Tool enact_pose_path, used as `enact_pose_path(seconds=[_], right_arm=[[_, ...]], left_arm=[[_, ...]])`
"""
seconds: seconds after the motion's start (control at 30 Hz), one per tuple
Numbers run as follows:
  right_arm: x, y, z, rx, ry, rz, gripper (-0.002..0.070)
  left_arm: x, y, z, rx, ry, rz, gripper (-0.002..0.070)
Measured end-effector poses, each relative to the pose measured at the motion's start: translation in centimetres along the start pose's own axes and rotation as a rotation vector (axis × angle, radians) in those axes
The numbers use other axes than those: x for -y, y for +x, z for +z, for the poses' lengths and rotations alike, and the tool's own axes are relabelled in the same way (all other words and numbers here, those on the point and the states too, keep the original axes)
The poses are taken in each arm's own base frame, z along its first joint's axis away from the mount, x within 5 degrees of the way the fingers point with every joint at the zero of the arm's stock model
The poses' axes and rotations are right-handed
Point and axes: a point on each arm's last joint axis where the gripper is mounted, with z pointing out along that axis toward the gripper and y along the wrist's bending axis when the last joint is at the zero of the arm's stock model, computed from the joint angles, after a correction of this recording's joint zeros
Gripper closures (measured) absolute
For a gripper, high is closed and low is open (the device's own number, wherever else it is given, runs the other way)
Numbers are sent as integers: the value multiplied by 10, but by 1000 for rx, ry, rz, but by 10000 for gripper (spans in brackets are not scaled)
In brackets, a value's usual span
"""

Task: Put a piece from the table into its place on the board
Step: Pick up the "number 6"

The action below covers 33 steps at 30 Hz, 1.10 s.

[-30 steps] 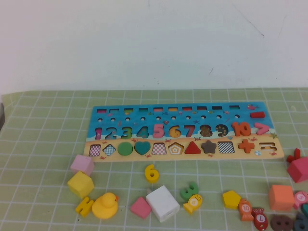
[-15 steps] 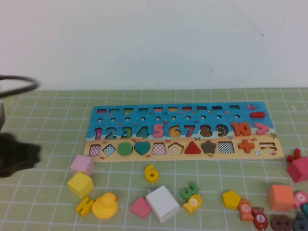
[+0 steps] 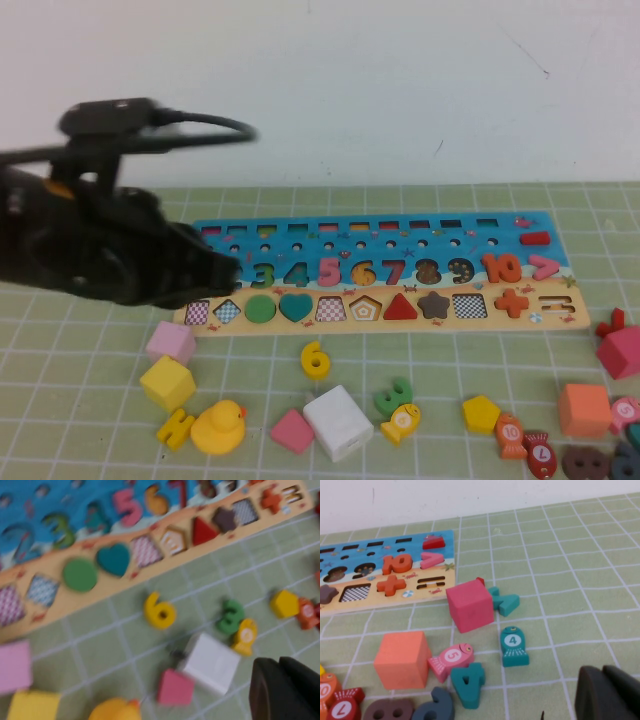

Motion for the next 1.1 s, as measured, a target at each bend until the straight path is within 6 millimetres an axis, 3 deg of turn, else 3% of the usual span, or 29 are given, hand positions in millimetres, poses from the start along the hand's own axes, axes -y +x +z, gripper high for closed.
enact_pose_path(seconds=[0.07,0.2,0.47,0.6,0.73,0.87,1.1], right_arm=[[0,0,0,0,0,0,679],[0,0,0,0,0,0,679],[0,0,0,0,0,0,679],[0,0,0,0,0,0,679],[0,0,0,0,0,0,679],[0,0,0,0,0,0,679],[0,0,0,0,0,0,679]], left_arm=[[22,-2,10,44,40,70,677],[38,-10,27,138,55,152,677],[21,-7,90,-2,24,93,677],[9,-5,121,-104,-68,-30,664],[6,-11,142,-188,-262,-41,610],[15,-15,165,-272,-424,-15,514],[18,-24,198,-372,-503,-68,400]])
